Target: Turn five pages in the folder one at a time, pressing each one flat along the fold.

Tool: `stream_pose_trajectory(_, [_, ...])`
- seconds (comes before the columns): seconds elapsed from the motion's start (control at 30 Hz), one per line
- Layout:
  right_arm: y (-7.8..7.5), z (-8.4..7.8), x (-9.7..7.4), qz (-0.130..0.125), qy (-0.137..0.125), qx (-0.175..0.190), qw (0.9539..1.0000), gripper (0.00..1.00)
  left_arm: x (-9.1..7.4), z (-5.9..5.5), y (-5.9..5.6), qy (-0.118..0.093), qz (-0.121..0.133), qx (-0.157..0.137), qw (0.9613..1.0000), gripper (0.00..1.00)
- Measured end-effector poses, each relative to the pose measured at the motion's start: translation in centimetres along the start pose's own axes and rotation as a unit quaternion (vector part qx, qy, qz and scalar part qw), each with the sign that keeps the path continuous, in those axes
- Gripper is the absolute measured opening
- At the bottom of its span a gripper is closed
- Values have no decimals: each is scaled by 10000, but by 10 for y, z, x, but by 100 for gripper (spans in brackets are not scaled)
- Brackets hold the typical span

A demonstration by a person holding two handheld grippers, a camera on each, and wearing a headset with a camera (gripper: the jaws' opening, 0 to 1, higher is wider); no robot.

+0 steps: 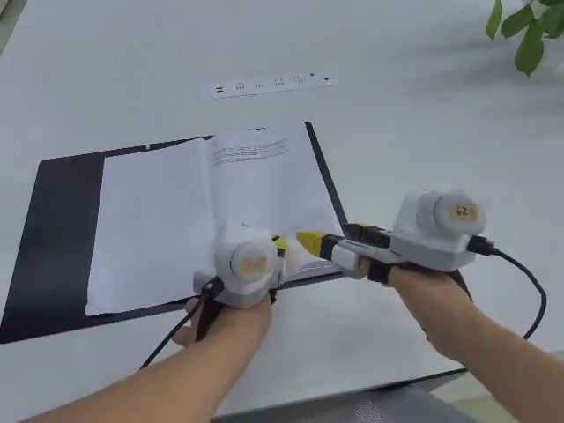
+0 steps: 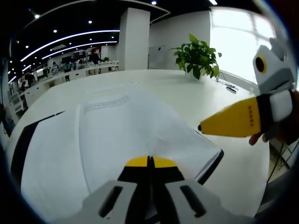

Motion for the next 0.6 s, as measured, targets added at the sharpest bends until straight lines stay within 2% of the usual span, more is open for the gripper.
stream_pose_trajectory(0.17, [-8, 4, 11, 3, 42, -35, 10000, 52, 0, 0, 0, -5, -8, -26, 10000, 0])
stream_pose_trajectory(0.33, [-15, 2, 17, -17, 111, 25, 9999, 50, 0, 0, 0, -7, -19, -34, 10000, 0])
stream_pose_trajectory(0.43, [-20, 0, 18, -29, 94, 153, 9998, 48, 0, -1, 1, -9, -25, -31, 10000, 0])
stream_pose_trajectory(0.5, [-24, 0, 15, -91, 65, 200, 9997, 43, 0, 0, 1, -17, -28, -14, 10000, 0])
stream_pose_trajectory(0.6, [-27, 1, 14, -92, -39, 437, 9990, 41, 0, 0, 1, -25, -22, 7, 10000, 0])
Point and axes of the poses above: the centre of the closed fingertips' face, and the gripper's own axes: x roughly forward along the fingers, y roughly to its left, z roughly out of its top, the point moved 3 cm from there along -x, roughly backward along the fingers, and after that the axes turned 11 degrees about z, right-handed, at the moved point
